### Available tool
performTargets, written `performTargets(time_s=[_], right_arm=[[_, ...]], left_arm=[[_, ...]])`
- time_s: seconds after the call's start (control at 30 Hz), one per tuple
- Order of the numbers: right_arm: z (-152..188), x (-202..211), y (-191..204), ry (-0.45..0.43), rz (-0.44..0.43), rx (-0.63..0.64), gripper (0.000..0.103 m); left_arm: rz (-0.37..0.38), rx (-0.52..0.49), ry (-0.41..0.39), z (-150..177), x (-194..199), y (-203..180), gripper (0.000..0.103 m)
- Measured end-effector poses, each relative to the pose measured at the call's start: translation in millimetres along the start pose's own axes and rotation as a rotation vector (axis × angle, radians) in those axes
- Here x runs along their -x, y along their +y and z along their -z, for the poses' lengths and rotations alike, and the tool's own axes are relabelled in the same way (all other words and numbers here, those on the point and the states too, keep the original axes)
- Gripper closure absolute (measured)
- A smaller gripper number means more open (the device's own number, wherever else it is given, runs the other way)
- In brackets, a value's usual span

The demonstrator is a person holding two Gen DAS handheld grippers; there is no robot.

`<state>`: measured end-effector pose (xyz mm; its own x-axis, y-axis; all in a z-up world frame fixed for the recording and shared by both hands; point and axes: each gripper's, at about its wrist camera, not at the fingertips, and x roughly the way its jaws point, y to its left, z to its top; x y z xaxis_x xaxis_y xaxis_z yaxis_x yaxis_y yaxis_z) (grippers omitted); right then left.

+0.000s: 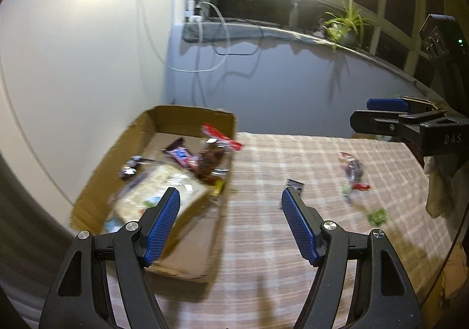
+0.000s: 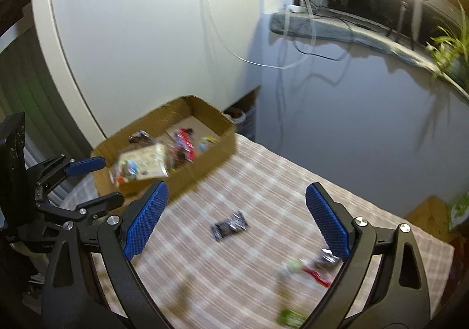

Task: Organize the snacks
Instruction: 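Move both open grippers back over the remaining snacks on the table, then grasp the black wrapped candy with the left gripper while the right gripper grasps another meat pack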

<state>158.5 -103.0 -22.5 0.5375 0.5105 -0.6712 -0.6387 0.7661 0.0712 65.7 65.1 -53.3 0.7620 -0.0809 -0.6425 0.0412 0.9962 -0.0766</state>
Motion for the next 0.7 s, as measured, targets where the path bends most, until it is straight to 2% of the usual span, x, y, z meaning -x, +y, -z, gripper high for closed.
performTargets(time_s=[0.07, 0.4, 0.7], right_arm=[[8, 5, -16, 0.012, 0.024, -0.023, 0.006], [44, 9, -87, 0.085, 0.072, -0.175, 0.006], [71, -20, -127, 0.181, 0.034, -0.348, 0.008]], left_arm=[[0.020, -0.014, 0.009, 0, -5, -10, 0.031], [0.095, -0.057, 0.069, 2, -32, -47, 0.049], [0.141, -0.059, 0.161, 6, -68, -64, 0.050]])
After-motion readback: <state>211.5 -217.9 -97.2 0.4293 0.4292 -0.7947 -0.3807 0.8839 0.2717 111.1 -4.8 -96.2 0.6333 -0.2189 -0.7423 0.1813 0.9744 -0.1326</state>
